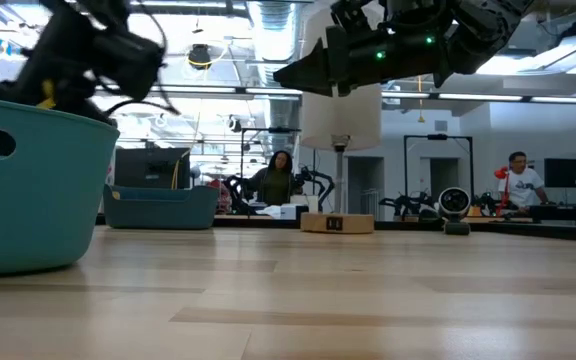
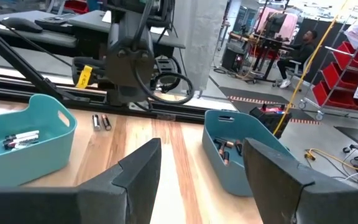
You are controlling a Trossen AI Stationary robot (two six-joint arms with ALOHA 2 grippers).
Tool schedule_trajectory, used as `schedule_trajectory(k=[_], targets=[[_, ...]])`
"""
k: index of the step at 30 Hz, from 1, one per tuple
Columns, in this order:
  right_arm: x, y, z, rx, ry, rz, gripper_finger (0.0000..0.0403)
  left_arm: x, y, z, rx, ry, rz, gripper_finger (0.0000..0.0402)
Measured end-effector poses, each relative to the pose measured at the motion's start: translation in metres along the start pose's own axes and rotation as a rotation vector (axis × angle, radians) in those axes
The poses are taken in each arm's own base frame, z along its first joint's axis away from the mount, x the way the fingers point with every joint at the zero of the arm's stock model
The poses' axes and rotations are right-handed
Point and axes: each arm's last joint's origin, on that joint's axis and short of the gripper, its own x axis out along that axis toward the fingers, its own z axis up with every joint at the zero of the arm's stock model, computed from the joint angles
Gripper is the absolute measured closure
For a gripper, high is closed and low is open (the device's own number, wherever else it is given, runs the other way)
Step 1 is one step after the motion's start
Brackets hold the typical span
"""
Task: Sort batteries
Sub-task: Put the black battery into the blue bin
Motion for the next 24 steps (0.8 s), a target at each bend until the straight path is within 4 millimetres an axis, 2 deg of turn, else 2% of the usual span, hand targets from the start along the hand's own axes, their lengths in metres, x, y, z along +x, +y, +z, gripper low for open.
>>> schedule_trajectory(k=[4,7,12,24], targets=[[0.000,0.000,0.000,-0.002,-0.001,0.000,0.0164,0.017,-0.001,-0.015,-0.042,-0.040,-0.058,0.0233],[0.000,0.000,0.000,-0.015,-0.003,-0.002,0.0164,0.009,-0.003,-0.017,-0.040,-0.189,-0.082,0.0233],[0.001,-0.006,-0.001,-0.013,-0.002,-0.020,0.0164,0.004,-0.002,-0.022,-0.034,-0.286,-0.096,0.0233],[0.001,-0.010,-0.002,-0.004,0.000,-0.032,0.0164,0.029,-0.007,-0.018,-0.157,-0.203,-0.162,0.0233]])
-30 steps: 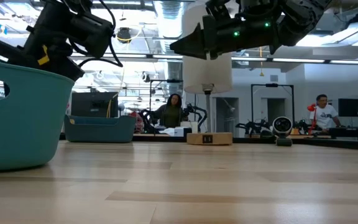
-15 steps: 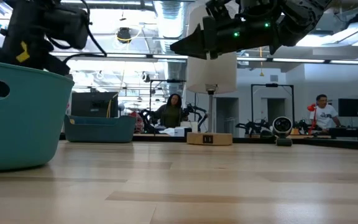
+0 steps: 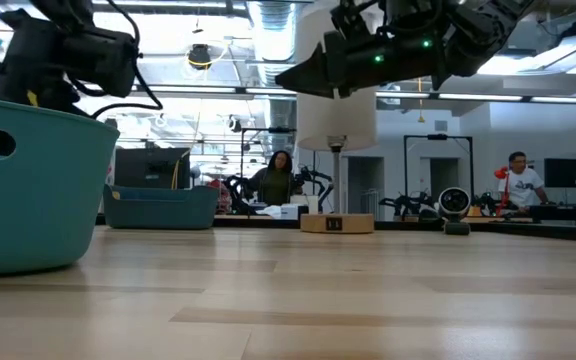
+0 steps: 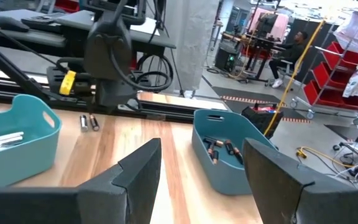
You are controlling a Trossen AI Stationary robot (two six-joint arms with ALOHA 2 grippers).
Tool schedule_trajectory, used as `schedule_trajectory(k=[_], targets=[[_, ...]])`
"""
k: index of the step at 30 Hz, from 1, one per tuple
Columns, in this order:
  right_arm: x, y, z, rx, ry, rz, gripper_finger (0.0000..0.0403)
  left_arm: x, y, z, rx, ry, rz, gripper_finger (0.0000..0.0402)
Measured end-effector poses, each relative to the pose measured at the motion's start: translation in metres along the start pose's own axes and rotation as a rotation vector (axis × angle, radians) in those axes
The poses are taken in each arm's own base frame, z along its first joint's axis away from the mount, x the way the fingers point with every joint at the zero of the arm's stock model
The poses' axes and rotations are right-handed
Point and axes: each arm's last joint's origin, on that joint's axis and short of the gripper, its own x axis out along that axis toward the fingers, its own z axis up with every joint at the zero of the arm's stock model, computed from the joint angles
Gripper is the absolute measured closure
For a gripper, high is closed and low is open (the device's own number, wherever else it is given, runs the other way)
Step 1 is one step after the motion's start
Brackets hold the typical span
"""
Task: Sort batteries
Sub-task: Put the black battery into the blue bin
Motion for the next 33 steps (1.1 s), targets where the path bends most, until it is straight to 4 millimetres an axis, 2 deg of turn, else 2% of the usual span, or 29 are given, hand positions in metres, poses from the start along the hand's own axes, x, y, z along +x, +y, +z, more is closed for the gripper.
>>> schedule_trajectory(k=[12,22,33], targets=[[0.000,-0.001,0.000,0.002,0.002,-0.003,0.0164,0.012,-0.003,0.011,-0.141,0.078,0.046,0.0233],[0.000,-0.001,0.000,0.002,0.003,-0.003,0.0164,0.026,-0.006,0.022,-0.095,0.146,0.070,0.0233],[0.000,-0.001,0.000,0.002,0.003,-0.002,0.0164,0.027,-0.006,0.024,-0.092,0.145,0.068,0.0233]])
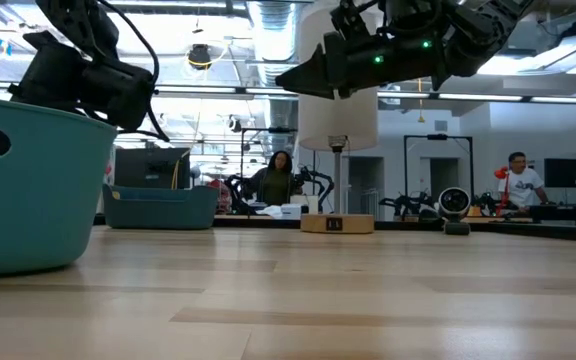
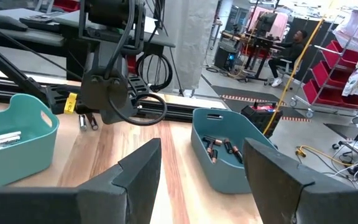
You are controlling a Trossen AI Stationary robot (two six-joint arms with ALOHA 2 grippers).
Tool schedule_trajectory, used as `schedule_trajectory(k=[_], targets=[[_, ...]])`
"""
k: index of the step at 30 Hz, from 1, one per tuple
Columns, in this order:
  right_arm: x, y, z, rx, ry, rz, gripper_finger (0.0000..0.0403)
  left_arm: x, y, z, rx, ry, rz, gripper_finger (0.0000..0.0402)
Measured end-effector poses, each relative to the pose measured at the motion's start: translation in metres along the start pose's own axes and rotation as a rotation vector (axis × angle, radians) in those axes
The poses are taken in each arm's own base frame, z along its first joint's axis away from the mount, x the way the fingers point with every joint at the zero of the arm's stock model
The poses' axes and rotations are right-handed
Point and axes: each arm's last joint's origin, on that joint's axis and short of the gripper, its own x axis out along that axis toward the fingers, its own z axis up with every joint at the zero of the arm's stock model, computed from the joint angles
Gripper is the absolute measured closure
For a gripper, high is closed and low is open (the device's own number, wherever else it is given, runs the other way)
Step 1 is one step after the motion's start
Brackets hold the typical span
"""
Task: Sort batteries
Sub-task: Put the black battery into the blue bin
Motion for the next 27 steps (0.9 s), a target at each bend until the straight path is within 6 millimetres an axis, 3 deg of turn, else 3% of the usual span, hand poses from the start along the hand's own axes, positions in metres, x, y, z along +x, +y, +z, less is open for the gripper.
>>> schedule_trajectory(k=[10,27], targets=[[0.0000,0.0004,0.0001,0.000,0.000,0.001,0.0164,0.0004,-0.0004,0.0006,-0.012,-0.005,-0.007,0.0233],[0.0000,0.0004,0.0001,-0.001,-0.001,0.001,0.0164,0.0009,0.0012,-0.0031,-0.240,0.045,-0.013,0.0233]])
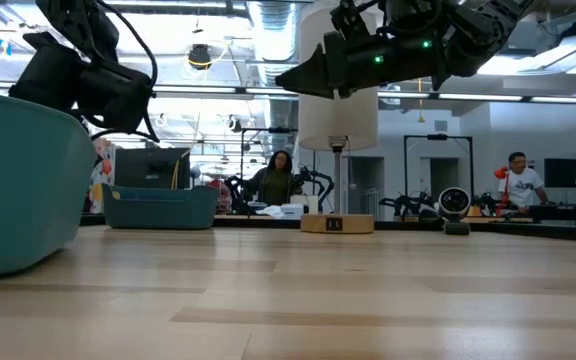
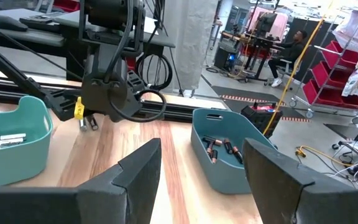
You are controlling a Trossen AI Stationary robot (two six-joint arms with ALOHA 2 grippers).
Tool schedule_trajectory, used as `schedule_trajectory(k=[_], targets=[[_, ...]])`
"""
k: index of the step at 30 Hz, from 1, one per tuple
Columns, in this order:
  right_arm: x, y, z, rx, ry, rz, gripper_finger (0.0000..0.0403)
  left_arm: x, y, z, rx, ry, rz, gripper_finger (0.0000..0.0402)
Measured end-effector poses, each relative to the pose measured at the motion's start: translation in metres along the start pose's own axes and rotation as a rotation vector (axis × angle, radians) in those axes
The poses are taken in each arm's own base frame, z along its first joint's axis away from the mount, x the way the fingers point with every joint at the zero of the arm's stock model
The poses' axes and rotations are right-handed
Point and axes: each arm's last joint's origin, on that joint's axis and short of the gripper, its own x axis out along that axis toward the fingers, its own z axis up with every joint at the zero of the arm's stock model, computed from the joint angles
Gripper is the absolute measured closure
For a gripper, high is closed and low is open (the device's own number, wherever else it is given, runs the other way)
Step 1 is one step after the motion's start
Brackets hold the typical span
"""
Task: Sort batteries
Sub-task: Put the black battery into the blue bin
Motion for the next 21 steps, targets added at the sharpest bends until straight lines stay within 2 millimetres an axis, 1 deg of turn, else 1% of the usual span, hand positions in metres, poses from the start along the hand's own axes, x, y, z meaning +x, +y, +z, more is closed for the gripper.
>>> schedule_trajectory(k=[14,21], targets=[[0.0000,0.0001,-0.0005,-0.001,0.005,0.001,0.0164,-0.0004,-0.0014,0.0005,-0.198,0.009,-0.030,0.0233],[0.0000,0.0005,-0.0021,-0.003,0.022,0.005,0.0164,-0.0006,-0.0027,0.0023,-0.329,-0.004,-0.047,0.0233]])
